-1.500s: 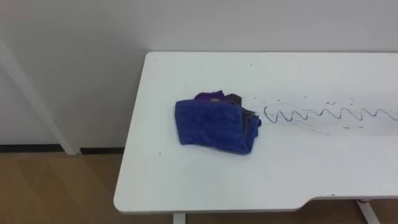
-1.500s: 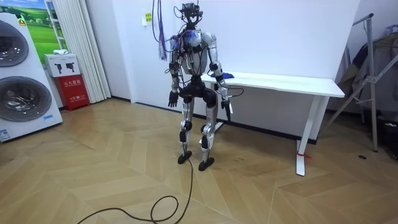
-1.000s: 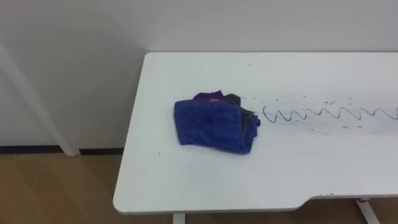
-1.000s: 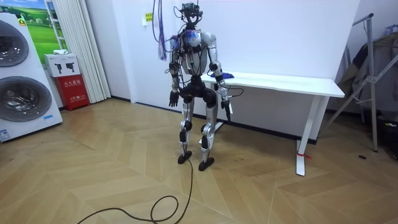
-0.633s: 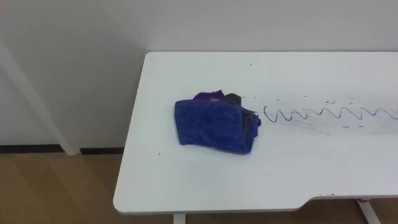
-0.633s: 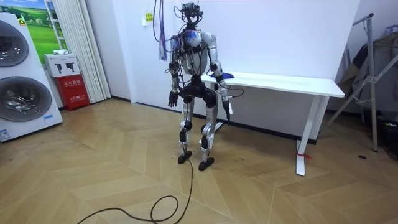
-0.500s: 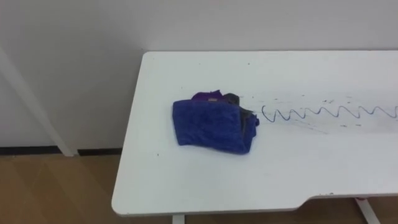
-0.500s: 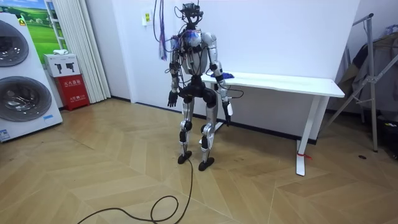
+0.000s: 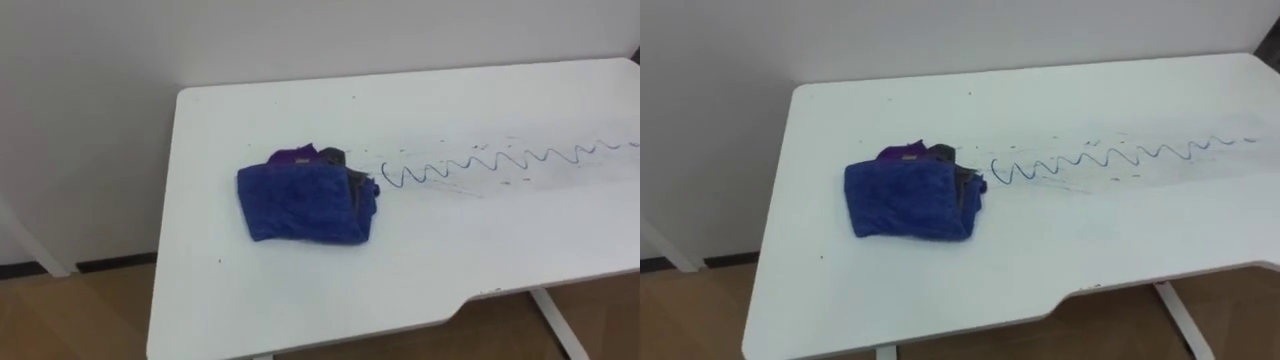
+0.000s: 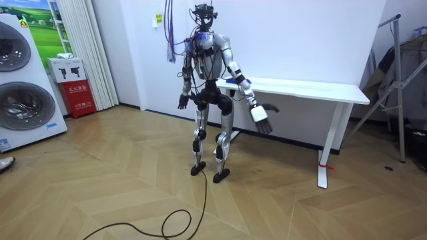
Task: Wipe table
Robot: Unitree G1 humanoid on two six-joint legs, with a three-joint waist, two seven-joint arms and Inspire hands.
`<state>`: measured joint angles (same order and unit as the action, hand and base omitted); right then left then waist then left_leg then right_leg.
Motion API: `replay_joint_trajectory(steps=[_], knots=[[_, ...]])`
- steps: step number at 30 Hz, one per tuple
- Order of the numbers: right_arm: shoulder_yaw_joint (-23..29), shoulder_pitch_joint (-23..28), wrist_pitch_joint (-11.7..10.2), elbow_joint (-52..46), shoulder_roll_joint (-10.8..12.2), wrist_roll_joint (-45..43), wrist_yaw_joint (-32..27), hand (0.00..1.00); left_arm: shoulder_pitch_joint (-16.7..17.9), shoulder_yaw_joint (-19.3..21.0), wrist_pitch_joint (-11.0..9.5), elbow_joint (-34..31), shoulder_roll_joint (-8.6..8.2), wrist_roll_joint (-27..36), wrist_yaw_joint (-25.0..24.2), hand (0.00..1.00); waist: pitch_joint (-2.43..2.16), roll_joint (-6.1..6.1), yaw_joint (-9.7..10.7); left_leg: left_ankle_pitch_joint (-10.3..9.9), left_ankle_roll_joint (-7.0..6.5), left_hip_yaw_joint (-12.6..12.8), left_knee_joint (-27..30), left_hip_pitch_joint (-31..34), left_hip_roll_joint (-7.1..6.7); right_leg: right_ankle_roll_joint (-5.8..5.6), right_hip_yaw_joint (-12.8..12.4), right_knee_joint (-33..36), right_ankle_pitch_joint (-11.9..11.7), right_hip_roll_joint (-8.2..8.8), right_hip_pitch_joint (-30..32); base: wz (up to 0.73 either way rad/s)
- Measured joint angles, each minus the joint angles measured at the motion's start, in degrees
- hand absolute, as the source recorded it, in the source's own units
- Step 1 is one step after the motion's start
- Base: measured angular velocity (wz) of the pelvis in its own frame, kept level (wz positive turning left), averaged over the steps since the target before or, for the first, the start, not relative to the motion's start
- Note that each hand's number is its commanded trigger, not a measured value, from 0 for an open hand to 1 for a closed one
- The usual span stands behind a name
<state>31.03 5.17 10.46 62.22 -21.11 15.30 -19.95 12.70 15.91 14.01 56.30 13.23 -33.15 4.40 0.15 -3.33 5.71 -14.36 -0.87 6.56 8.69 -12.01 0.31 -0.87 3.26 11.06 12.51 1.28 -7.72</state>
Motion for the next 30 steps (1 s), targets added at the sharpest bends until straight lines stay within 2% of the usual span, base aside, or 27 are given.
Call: replay_joint_trajectory(steps=[2, 5, 8, 10, 11, 13, 15, 17, 20, 21, 23, 27, 30], knots=[[-1.40, -1.05, -0.01, -7.68, 0.04, -1.77, -1.61, 0.00, -0.68, -1.51, -0.75, 0.01, -0.01, -0.01, -0.01, 0.00, 0.03, 0.02, -0.44, 0.00, 0.00, 1.32, 0.00, 0.66, 0.04, -0.07, -0.45, 0.74, -0.08, 0.03, 1.14, -0.14], [-4.16, -1.29, -1.05, -23.04, 0.12, -6.41, -5.42, 0.00, -1.22, -2.77, -1.19, -0.51, 0.10, 1.50, 0.19, 0.00, -0.07, 0.48, -0.99, 0.01, -0.01, 1.32, 0.32, 1.50, 0.04, -0.08, -0.62, 1.36, -0.24, 0.03, 2.43, -0.09], [-10.00, -1.39, -1.33, -38.55, 0.25, -14.59, -7.52, 0.00, -0.92, -5.33, -1.40, -1.57, 0.14, 1.59, 0.20, 0.00, -0.08, 1.11, -1.52, 0.01, -0.01, 1.33, 0.39, 1.84, 0.32, 0.06, -0.88, 1.67, -0.32, -0.34, 2.81, -0.04], [-13.59, -1.38, -1.62, -47.59, 0.31, -18.79, -7.47, 0.00, -0.79, -6.71, -1.44, -2.07, 0.08, 1.56, 0.14, 0.00, 0.18, 1.09, -2.01, 0.01, 0.00, 1.35, 0.39, 1.88, 0.54, 0.20, -0.87, 1.56, -0.40, -0.54, 2.82, 0.00], [-15.25, -1.45, -2.08, -52.66, 0.34, -22.72, -7.47, 0.00, -0.74, -7.70, -1.49, -2.94, 0.06, 1.56, 0.11, 0.00, 0.42, 1.15, -2.90, 0.01, 0.00, 1.34, 0.39, 1.96, 0.69, 0.33, -0.86, 1.49, -0.49, -0.66, 2.80, 0.00], [-17.43, -1.71, -2.92, -58.12, 0.35, -27.17, -7.45, 0.00, -1.03, -9.03, -1.63, -3.23, 0.00, 1.59, 0.03, 0.00, 0.38, 0.99, -3.83, 0.01, 0.00, 1.29, 0.39, 2.20, 0.75, 0.36, -0.65, 1.43, -0.50, -0.71, 2.88, 0.04], [-22.47, -2.48, -2.95, -64.99, 0.39, -31.40, -7.61, 0.00, -0.95, -11.50, -1.66, -3.51, 0.13, 1.71, -0.04, 0.00, 0.36, 1.11, -5.97, 0.01, 0.00, 1.02, 0.50, 2.47, 0.81, 0.40, -0.56, 1.40, -0.53, -0.75, 3.12, 0.00], [-27.34, -3.90, -3.24, -67.76, 0.42, -33.73, -7.07, 0.00, -1.20, -13.57, -1.61, -3.49, 0.10, 2.22, -0.06, 0.00, 0.29, 0.99, -6.18, 0.02, 0.01, 0.80, 0.58, 2.53, 0.83, 0.41, 0.00, 1.38, -0.53, -0.71, 3.03, 0.08], [-33.04, -7.43, -3.56, -68.58, 1.01, -39.29, -5.08, 0.00, -1.90, -15.84, -2.34, -3.48, -0.06, 2.05, -0.06, 0.00, 0.20, 1.01, -8.13, 0.02, 0.01, 0.72, 0.64, 2.81, 0.83, 0.43, 0.33, 1.23, -0.55, -0.68, 3.00, 0.09], [-34.89, -8.82, -3.55, -68.89, 1.26, -41.83, -3.86, 0.00, -1.99, -16.28, -2.64, -3.48, -0.11, 1.95, -0.08, 0.00, 0.08, 1.09, -8.98, 0.02, 0.01, 0.29, 0.71, 3.06, 0.81, 0.45, 1.04, 1.14, -0.57, -0.54, 3.00, 0.11], [-37.43, -10.33, -3.50, -70.18, 1.54, -43.98, -2.09, 0.00, -2.57, -16.81, -2.65, -3.47, -0.12, 1.51, -0.52, 0.00, -0.03, 1.12, -9.38, 0.02, 0.01, -0.96, 0.87, 3.75, 0.73, 0.49, 2.47, 0.58, -0.65, -0.39, 2.85, 0.28], [-44.58, -15.14, -3.60, -70.30, 1.53, -48.93, 3.04, 0.00, -4.10, -18.49, -3.18, -3.44, -0.09, 1.52, -1.48, 0.00, -0.17, 1.25, -11.12, 0.05, 0.07, -2.19, 1.07, 4.55, 0.82, 0.57, 3.51, 0.42, -0.70, -0.45, 3.01, 0.18], [-48.22, -15.69, -3.56, -70.36, 1.71, -53.25, 6.57, 0.00, -4.52, -19.23, -3.19, -3.47, -0.04, 1.05, -2.78, 0.00, -0.23, 1.28, -12.49, 0.08, 0.11, -3.11, 1.04, 4.67, 0.82, 0.57, 4.57, 0.10, -0.70, -0.42, 2.67, 0.16]])
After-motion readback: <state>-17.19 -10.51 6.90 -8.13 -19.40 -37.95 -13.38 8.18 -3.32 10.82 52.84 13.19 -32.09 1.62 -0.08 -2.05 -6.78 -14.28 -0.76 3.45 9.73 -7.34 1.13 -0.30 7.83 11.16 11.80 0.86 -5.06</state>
